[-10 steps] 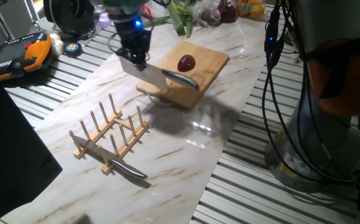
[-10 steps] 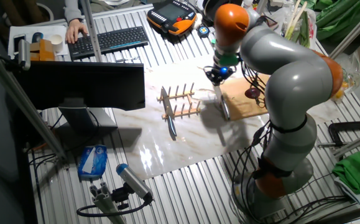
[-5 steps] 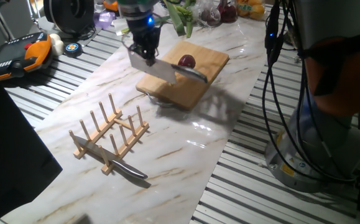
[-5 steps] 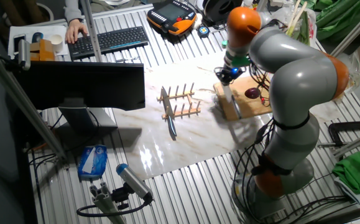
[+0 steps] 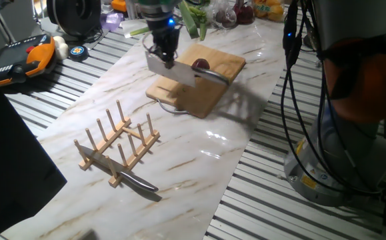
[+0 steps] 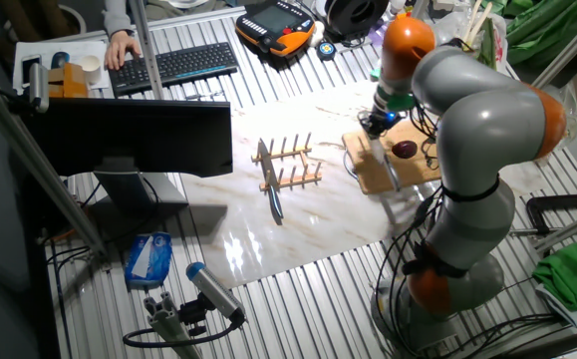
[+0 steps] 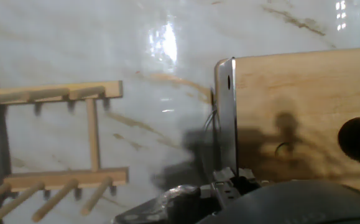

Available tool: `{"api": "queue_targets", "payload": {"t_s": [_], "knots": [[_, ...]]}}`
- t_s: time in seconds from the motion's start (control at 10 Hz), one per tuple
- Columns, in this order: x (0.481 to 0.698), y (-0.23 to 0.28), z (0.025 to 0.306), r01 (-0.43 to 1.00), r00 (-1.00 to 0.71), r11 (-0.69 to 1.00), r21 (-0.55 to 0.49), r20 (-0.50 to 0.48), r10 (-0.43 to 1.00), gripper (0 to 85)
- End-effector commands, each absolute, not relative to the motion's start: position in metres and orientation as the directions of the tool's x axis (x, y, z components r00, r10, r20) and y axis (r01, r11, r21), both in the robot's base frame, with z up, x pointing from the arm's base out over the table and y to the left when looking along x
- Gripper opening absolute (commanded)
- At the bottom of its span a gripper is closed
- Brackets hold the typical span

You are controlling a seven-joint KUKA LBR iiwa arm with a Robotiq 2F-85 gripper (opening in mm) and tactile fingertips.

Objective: Chop the onions

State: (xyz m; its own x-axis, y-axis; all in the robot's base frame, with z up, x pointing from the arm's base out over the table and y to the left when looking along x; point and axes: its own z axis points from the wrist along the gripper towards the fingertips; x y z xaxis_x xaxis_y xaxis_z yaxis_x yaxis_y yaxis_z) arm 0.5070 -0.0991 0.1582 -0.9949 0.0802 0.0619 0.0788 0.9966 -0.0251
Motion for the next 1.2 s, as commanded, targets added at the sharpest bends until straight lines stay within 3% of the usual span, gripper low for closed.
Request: {"api": "queue_targets", "payload": {"t_s": [0.0,0.3,0.6,1.1], "knots": [[0.505,-0.120,0.159,0.076,-0.995,0.997,-0.029,0.059,0.078,0.7],[0.502,-0.150,0.163,0.065,-0.996,0.997,-0.031,0.056,0.067,0.7],[0.491,-0.175,0.147,0.053,-0.997,0.998,-0.033,0.048,0.055,0.7],[0.476,-0.193,0.145,0.064,-0.997,0.996,-0.063,0.043,0.067,0.7]]}}
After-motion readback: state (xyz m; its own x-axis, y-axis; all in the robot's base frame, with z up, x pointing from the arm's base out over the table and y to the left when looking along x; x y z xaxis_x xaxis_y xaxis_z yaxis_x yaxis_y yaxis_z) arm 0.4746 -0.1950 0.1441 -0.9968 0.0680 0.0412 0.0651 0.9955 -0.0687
